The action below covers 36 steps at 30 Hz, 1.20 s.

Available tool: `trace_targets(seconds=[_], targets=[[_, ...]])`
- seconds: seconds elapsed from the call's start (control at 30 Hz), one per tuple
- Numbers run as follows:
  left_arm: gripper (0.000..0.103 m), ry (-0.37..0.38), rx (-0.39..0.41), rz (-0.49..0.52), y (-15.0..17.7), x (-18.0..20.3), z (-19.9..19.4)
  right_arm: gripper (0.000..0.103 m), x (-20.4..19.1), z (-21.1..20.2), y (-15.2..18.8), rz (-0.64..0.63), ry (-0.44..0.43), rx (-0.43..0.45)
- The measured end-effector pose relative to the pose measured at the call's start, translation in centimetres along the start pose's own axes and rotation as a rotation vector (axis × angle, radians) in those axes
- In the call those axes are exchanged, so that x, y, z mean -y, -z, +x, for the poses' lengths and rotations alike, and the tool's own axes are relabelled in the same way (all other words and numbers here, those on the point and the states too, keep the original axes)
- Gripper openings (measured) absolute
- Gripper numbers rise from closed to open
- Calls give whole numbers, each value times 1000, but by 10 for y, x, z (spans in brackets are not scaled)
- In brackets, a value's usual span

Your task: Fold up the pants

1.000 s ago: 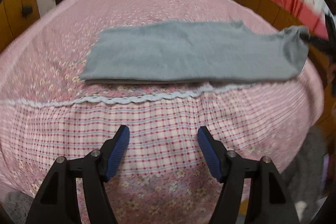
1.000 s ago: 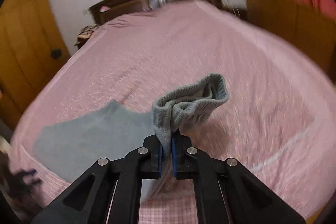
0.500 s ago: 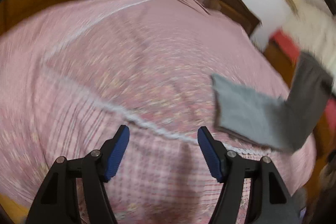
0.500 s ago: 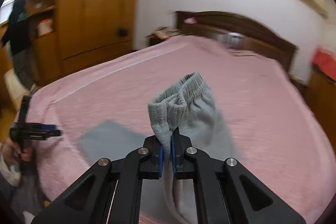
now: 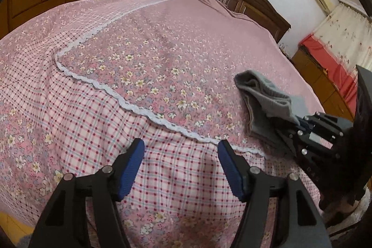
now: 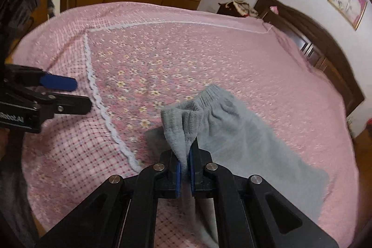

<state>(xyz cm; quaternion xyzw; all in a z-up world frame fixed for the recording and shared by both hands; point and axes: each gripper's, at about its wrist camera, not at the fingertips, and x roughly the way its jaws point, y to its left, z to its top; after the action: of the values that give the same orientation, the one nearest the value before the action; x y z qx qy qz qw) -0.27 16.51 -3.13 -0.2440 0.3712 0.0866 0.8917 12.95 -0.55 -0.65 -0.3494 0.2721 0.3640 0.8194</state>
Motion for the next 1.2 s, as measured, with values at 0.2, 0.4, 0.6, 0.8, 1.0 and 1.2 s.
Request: trace_targets(seconds=[0.2, 0.4, 0.6, 0.8, 1.0, 1.2], targets=[[69, 6, -3, -8, 0, -7, -2, 7, 32, -31, -10, 86, 58, 46], [69, 2, -10, -2, 2, -15, -3, 7, 178, -119, 14, 486, 146, 143], [71, -72, -7, 48, 8, 0, 0, 7, 300, -208, 108, 751, 418, 141], [73, -127, 12, 77, 9, 17, 4, 7, 346, -217, 224, 917, 531, 27], [73, -159, 6, 114, 12, 31, 11, 7, 350, -200, 242, 843, 609, -74], [73, -139, 4, 120, 13, 32, 12, 7, 294, -168, 161, 582, 596, -54]])
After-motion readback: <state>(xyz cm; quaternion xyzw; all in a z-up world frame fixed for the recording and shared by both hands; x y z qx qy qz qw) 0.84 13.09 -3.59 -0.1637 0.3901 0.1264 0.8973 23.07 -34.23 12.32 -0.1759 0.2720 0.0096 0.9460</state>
